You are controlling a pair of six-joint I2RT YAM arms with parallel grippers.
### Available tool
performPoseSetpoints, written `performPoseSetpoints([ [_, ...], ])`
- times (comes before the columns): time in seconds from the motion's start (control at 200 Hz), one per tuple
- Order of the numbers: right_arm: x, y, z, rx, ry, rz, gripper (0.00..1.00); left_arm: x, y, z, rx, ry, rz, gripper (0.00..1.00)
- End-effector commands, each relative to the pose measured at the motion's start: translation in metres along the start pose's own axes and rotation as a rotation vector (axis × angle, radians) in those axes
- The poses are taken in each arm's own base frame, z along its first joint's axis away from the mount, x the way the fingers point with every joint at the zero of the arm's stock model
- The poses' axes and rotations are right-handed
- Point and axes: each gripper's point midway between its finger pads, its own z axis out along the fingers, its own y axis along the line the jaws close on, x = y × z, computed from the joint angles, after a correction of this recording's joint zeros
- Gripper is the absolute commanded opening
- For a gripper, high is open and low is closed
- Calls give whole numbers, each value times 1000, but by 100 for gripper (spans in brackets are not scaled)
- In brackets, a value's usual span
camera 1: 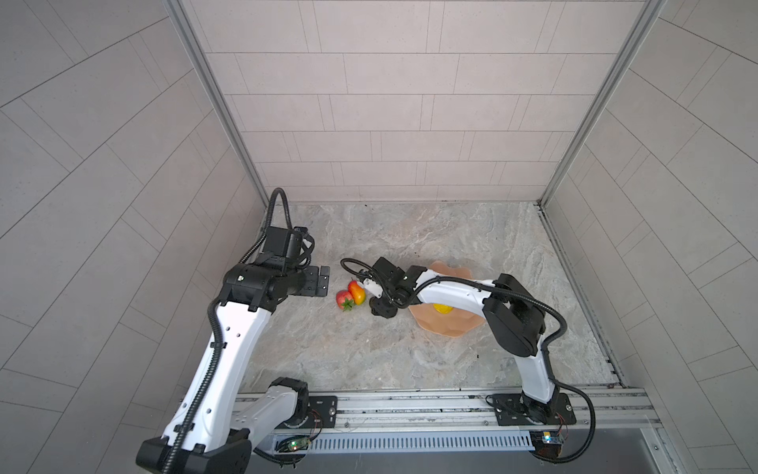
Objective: Place and organize the fake fruits in the fruit bowl
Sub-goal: 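Move the right gripper to the dark avocado and grasp it, then place the avocado into the bowl next to the lemon and release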
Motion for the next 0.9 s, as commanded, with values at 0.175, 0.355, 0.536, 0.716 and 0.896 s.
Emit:
performPoseSetpoints([
  [0.175,1,-20,-106,134,-157,-6,33,4,3,-3,-12,-4,11,100],
  [0.355,40,-46,-111,212,-124,67,32,3,0,-3,2,-6,7,100],
  [0.536,77,-66,-96,265,-50,122,32,3,0,-4,5,-11,8,100],
  [0.716,89,-69,-84,261,-24,139,35,2,0,-7,8,-16,6,100],
  [0.896,91,-69,-78,258,-11,143,49,1,0,-8,8,-20,7,100],
])
